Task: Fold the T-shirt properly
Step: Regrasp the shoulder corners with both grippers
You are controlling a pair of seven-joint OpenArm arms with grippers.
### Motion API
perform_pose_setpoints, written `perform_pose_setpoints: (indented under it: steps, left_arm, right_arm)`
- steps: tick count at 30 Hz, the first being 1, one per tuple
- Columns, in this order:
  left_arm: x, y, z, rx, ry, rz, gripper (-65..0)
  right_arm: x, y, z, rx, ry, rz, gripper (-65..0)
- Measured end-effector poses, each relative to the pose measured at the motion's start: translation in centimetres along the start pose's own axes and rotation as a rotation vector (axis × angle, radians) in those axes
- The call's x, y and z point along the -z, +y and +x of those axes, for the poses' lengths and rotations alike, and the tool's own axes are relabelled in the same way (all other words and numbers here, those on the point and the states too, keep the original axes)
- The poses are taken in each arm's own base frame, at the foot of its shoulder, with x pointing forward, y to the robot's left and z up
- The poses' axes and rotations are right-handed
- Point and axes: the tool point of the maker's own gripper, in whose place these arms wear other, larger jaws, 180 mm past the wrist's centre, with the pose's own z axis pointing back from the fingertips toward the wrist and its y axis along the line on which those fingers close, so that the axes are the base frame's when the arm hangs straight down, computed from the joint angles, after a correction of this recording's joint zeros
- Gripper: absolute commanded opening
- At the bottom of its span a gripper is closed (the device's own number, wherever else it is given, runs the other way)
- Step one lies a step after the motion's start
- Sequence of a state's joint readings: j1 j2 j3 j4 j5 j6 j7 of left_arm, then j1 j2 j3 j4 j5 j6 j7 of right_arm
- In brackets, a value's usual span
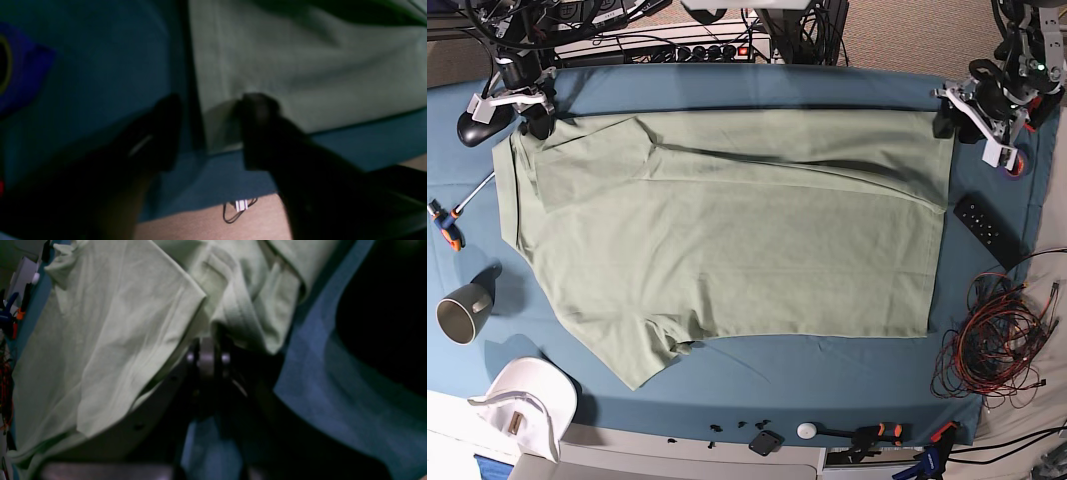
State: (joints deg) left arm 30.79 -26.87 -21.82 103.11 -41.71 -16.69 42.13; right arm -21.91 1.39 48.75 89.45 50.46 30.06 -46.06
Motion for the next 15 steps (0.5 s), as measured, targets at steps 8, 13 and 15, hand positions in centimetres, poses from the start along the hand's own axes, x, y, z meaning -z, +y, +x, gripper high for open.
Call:
perform_pose_setpoints:
  steps: [8,13,15]
  left_arm:
    - [-0.01,-1.05,-0.26,0.004,0.011,-0.059,-51.2]
    - [0.01,-1.05,-0.55,0.002,0.023,-0.06,-65.0]
    - [0.01,-1.05,-0.55,0.002,0.023,-0.06,-65.0]
  right_arm:
    - [0.0,0.0,0.01,0.0,0.0,0.0,-65.0]
    - [0.01,0.01,0.01,0.0,0.0,0.0,-65.0]
    - [0.01,0.01,0.01,0.0,0.0,0.0,-65.0]
